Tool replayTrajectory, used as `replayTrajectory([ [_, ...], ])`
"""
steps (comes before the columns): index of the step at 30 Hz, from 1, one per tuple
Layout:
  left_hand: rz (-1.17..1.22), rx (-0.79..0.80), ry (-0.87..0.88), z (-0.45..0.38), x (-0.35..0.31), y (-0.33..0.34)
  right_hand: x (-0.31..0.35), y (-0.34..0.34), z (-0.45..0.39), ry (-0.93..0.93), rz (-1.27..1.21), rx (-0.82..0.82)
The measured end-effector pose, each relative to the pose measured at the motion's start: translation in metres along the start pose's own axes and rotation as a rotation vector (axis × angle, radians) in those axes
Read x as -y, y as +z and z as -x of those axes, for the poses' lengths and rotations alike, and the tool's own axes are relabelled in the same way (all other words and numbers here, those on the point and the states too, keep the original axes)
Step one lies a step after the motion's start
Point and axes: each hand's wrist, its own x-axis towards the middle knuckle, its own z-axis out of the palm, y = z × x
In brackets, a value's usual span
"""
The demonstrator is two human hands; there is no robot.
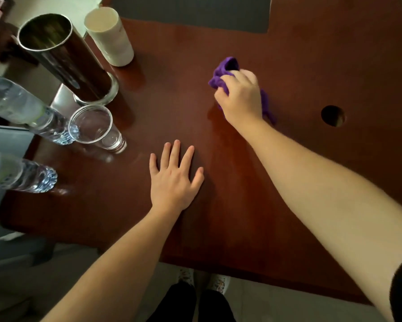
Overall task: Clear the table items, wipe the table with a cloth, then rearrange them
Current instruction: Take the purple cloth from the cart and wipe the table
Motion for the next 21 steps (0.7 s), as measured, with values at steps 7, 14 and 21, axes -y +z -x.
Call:
replayTrajectory([
  [7,-0.025,-0.031,-0.001,-0.001,0.002,0.004,0.01,0.079,-0.048,-0.03,0.181,0.317],
  [14,-0.021,-0.027,-0.005,0.0,0.004,0.002,-0.088,0.032,-0.062,0.389,0.253,0.268],
  [21,-0.01,-0.01,-0.005,0.0,0.004,0.003,-0.144,-0.018,-0.009,0.605,0.301,0.198],
])
